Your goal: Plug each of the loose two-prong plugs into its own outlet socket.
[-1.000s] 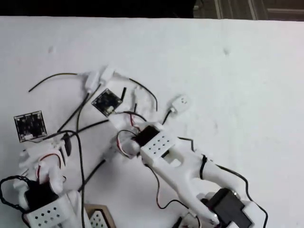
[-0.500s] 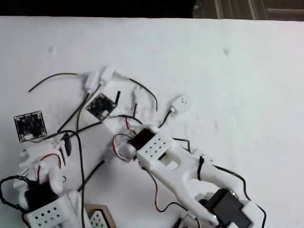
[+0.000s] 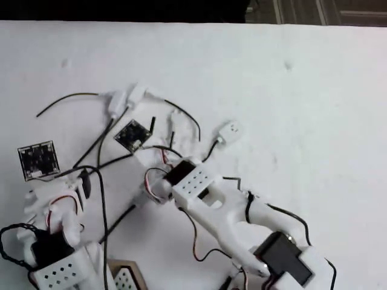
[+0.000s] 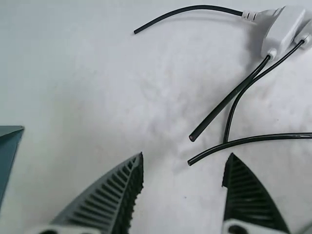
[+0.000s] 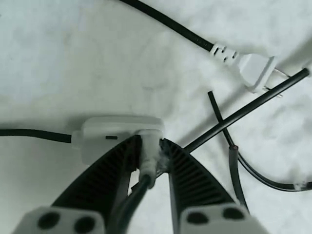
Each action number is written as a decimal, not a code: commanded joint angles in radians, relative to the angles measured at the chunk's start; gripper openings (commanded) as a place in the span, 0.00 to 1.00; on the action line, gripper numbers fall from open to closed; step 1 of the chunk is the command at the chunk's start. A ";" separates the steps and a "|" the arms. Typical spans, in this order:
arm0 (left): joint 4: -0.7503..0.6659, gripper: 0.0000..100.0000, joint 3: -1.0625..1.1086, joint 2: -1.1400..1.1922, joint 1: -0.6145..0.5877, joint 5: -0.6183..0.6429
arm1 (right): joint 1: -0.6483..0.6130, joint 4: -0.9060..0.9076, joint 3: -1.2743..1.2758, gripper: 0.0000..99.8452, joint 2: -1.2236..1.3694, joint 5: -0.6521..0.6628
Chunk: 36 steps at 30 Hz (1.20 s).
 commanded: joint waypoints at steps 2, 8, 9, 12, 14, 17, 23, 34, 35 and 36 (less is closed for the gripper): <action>-0.025 0.27 -0.003 -0.005 -0.005 -0.009 | 0.005 0.013 -0.012 0.02 0.028 0.014; -0.025 0.27 -0.003 -0.005 -0.005 -0.009 | 0.005 0.012 -0.049 0.02 0.133 0.015; -0.025 0.27 -0.002 -0.005 -0.005 -0.009 | 0.005 0.012 -0.055 0.02 0.147 0.015; -0.031 0.27 0.012 -0.005 -0.002 -0.009 | 0.005 0.018 -0.091 0.02 0.157 0.015; -0.029 0.28 0.011 -0.005 -0.002 -0.009 | 0.005 0.025 -0.110 0.03 0.130 0.015; -0.029 0.28 0.009 -0.005 -0.001 -0.011 | -0.004 0.104 -0.135 0.11 0.041 0.008; -0.023 0.34 0.011 -0.005 0.059 -0.011 | -0.027 0.360 -0.190 0.25 -0.226 0.005; 0.163 0.34 -0.150 0.001 0.285 -0.203 | 0.093 0.723 -0.184 0.19 -0.731 -0.164; 0.187 0.34 -0.167 0.001 0.314 -0.226 | 0.125 0.746 -0.166 0.19 -0.763 -0.170; 0.212 0.34 -0.180 0.001 0.341 -0.247 | 0.165 0.763 -0.140 0.19 -0.791 -0.173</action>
